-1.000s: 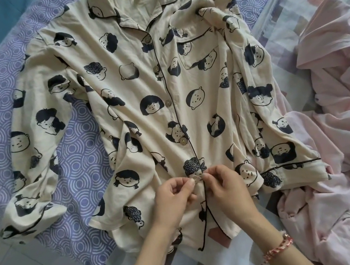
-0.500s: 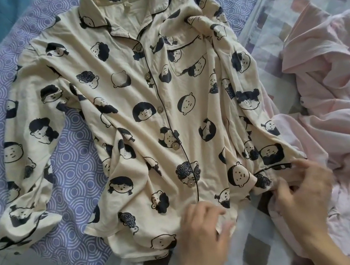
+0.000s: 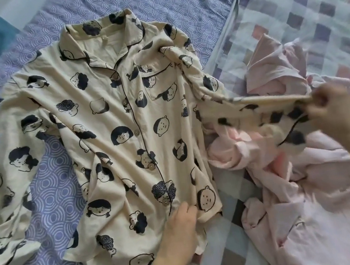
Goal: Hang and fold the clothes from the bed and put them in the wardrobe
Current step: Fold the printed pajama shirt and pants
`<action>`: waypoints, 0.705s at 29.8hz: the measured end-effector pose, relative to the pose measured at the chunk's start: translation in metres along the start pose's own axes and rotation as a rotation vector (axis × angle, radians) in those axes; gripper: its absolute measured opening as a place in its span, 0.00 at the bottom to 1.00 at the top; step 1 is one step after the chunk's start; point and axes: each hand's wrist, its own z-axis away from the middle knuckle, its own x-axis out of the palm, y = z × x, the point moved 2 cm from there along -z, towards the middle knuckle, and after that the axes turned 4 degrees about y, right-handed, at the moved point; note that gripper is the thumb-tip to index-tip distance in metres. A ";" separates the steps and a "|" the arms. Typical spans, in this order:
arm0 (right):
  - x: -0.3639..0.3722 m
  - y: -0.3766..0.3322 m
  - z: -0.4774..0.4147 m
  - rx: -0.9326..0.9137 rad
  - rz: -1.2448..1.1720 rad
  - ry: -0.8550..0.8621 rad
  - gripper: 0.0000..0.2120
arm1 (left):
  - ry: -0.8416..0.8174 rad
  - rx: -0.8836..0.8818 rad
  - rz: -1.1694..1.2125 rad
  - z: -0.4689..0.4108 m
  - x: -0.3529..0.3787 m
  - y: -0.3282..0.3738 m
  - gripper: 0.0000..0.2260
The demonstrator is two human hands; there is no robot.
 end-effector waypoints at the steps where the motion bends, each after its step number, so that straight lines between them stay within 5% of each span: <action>1: -0.011 0.012 -0.023 0.092 -0.010 0.126 0.13 | -0.027 -0.031 -0.006 0.000 -0.003 -0.005 0.12; 5: -0.018 0.028 -0.046 0.272 -0.076 0.320 0.21 | -0.207 -0.133 -0.205 -0.001 -0.028 -0.007 0.13; 7: 0.007 0.002 -0.005 0.144 -0.269 0.092 0.14 | -0.189 -0.221 -0.227 -0.007 -0.038 0.004 0.14; 9: 0.047 -0.024 0.055 -0.029 -0.355 -0.346 0.15 | -0.002 -0.230 -0.174 -0.012 -0.047 0.019 0.13; 11: 0.084 -0.035 0.106 -0.266 -0.118 -0.547 0.23 | 0.258 -0.055 -0.058 -0.022 -0.041 0.033 0.13; 14: 0.109 -0.019 0.121 -0.562 0.219 -0.300 0.19 | 0.202 0.161 -0.061 -0.032 -0.016 0.046 0.14; 16: 0.109 0.004 0.110 -0.608 0.285 -0.272 0.19 | 0.076 0.120 -0.167 -0.040 -0.001 0.037 0.28; 18: 0.097 0.040 0.089 -0.553 0.381 -0.321 0.19 | 0.055 0.040 -0.177 -0.045 0.002 0.028 0.31; 21: 0.062 0.094 0.036 -0.247 0.590 -0.258 0.08 | 0.113 -0.016 0.025 -0.045 -0.011 0.023 0.16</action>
